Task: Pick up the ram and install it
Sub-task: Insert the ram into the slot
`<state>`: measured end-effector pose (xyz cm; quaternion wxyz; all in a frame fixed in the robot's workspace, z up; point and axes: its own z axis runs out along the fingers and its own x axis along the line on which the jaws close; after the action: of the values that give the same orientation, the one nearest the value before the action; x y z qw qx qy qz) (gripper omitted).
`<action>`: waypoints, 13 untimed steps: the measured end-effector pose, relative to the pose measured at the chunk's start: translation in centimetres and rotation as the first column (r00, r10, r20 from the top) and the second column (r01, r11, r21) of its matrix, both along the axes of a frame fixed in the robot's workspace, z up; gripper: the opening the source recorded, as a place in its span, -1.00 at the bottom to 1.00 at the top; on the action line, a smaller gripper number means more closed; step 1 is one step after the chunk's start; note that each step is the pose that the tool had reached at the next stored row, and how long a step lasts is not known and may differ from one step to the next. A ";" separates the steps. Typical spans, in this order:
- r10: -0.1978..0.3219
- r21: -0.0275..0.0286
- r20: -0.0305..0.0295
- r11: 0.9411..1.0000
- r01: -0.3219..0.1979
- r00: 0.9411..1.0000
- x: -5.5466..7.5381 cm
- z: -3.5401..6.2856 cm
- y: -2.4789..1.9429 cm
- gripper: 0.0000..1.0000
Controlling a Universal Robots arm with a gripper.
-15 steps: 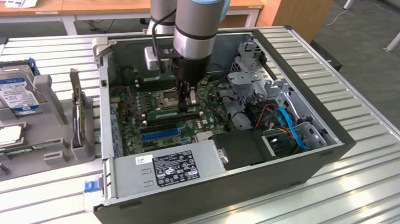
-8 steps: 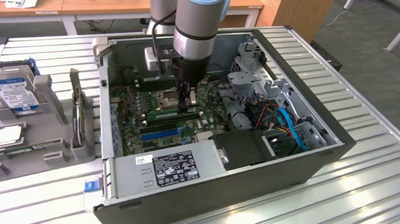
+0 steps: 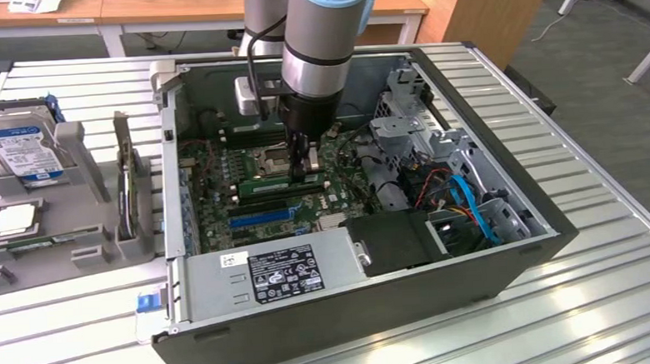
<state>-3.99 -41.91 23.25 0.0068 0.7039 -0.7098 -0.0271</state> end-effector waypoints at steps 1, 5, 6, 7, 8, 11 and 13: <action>0.001 0.000 0.000 1.000 -0.001 1.000 0.0 0.00 0.00 -0.76; 0.002 0.000 0.000 1.000 -0.002 1.000 0.0 0.00 0.00 -0.76; 0.002 0.000 0.000 1.000 -0.002 1.000 0.0 0.00 0.00 -0.76; 0.002 0.000 0.000 1.000 -0.002 1.000 0.0 -0.01 -0.01 -0.76; 0.002 0.000 0.000 1.000 -0.002 1.000 0.0 -0.04 0.00 -0.76; 0.002 0.001 0.000 1.000 -0.002 1.000 0.0 -0.11 0.00 -0.76; 0.002 0.001 0.000 1.000 -0.002 1.000 0.0 -0.13 0.00 -0.76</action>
<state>-3.99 -41.91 23.12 0.0065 0.7045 -0.7091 -0.0273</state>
